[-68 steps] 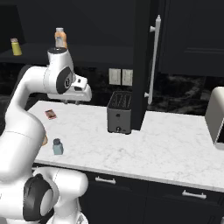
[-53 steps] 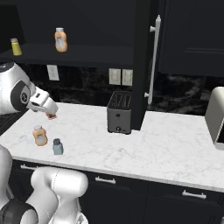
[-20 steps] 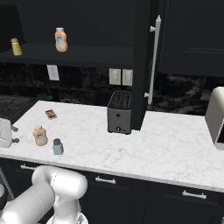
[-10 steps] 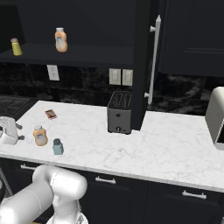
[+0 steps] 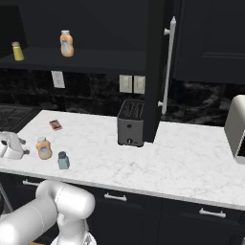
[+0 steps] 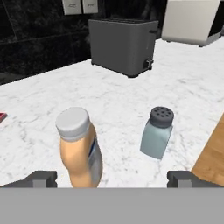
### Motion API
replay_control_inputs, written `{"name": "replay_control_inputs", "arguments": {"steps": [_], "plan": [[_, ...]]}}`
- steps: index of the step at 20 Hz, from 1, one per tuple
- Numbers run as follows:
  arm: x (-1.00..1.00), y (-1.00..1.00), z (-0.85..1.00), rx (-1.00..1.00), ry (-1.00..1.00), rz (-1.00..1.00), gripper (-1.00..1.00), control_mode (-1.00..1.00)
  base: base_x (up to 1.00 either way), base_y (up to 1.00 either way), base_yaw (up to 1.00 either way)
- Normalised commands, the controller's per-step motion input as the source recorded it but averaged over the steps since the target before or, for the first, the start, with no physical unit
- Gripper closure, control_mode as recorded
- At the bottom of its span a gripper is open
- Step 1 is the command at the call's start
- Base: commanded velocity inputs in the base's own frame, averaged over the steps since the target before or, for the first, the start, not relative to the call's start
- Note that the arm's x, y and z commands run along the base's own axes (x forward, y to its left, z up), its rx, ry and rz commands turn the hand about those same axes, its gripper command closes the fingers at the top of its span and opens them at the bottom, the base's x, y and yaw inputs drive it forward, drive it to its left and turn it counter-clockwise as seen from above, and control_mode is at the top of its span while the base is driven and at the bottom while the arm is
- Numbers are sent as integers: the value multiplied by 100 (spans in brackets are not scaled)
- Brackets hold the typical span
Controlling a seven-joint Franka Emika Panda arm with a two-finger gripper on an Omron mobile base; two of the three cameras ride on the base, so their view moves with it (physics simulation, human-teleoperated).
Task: Put the shaker and condiment bottle from the counter next to their counterparts in the cabinet.
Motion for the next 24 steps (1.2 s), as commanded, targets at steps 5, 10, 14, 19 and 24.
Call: {"name": "replay_control_inputs", "arguments": {"steps": [5, 10, 14, 19, 24], "plan": [[4, 0, -26, -2, 1, 8, -100, -100, 0, 0, 0], [18, 0, -20, -5, 0, 3, -100, -100, 0, 0, 0], [28, 1, -18, -6, 0, 0, -100, -100, 0, 0, 0], [17, 11, 0, -2, 0, 0, -100, -100, 0, 0, 0], [16, 12, 0, -1, 0, 0, -100, -100, 0, 0, 0]]}}
